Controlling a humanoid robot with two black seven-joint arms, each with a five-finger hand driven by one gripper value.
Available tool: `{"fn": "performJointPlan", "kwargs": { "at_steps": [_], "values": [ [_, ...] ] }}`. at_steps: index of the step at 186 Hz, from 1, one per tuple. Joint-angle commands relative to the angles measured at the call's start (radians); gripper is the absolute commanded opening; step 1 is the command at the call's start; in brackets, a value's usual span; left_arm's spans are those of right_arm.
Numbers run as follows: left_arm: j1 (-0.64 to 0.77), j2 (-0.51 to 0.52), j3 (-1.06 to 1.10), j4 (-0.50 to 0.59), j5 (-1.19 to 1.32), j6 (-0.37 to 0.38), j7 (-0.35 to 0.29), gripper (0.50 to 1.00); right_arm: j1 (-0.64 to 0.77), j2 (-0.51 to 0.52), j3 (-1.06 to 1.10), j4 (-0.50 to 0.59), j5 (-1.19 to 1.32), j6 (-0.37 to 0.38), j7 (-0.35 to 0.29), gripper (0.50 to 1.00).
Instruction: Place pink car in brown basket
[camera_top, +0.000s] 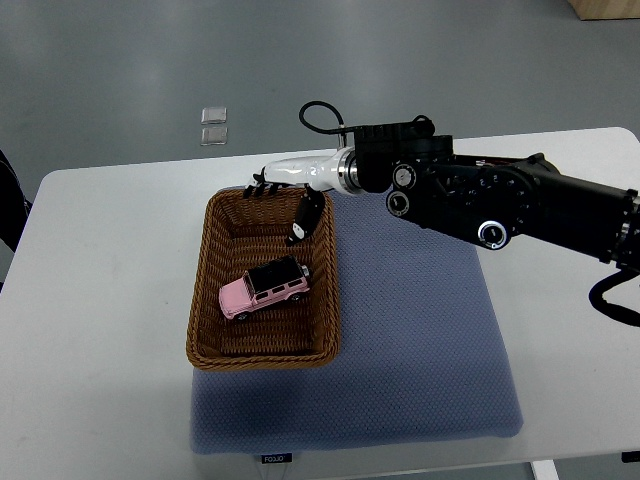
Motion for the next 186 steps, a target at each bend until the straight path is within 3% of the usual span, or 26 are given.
{"fn": "performJointPlan", "kwargs": {
  "at_steps": [1,60,101,126,186],
  "values": [
    [0.000,0.000,0.000,0.000,0.000,0.000,0.000,1.000,-0.049,-0.044,0.127,-0.010,0.062,-0.005,0.001,0.897],
    [0.000,0.000,0.000,-0.001,0.000,0.000,0.000,1.000,-0.286,-0.120,0.551,-0.080,0.352,-0.047,0.008,0.897],
    [0.000,0.000,0.000,0.000,0.000,0.000,0.000,1.000,-0.442,-0.106,0.768,-0.152,0.577,-0.105,0.114,0.897],
    [0.000,0.000,0.000,-0.001,0.000,0.000,0.000,1.000,-0.485,-0.097,0.822,-0.192,0.730,-0.140,0.154,0.897],
    [0.000,0.000,0.000,0.000,0.000,0.000,0.000,1.000,-0.517,-0.095,0.827,-0.246,1.008,-0.143,0.237,0.897]
  ]
}}
